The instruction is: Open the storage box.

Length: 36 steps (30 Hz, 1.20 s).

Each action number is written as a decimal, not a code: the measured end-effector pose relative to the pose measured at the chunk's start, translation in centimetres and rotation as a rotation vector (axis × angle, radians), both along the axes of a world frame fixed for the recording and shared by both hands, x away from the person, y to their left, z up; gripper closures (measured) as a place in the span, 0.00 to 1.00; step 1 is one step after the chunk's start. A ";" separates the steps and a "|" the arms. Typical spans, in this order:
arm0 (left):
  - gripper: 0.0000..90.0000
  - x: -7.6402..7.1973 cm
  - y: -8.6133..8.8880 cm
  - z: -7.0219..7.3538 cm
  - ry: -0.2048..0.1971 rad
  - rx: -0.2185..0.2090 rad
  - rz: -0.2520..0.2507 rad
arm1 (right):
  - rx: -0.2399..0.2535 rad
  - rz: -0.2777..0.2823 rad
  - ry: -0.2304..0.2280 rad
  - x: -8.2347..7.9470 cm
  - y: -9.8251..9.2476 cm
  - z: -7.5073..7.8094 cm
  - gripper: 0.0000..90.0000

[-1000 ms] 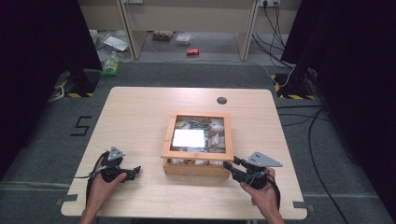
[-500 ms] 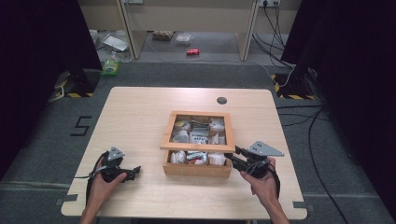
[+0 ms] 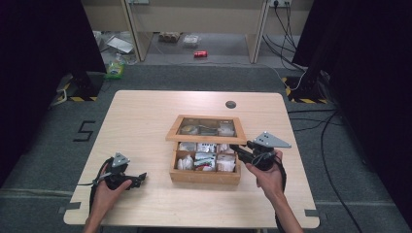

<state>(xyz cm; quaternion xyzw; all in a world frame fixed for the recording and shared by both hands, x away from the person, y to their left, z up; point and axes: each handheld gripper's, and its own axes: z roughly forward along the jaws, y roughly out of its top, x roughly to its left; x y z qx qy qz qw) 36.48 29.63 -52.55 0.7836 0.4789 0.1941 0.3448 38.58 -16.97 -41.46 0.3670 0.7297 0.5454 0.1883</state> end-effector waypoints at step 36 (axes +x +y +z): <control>0.00 0.0 0.0 0.0 0.000 0.000 0.000 | -0.024 -0.112 -0.005 8.7 1.7 4.5 0.72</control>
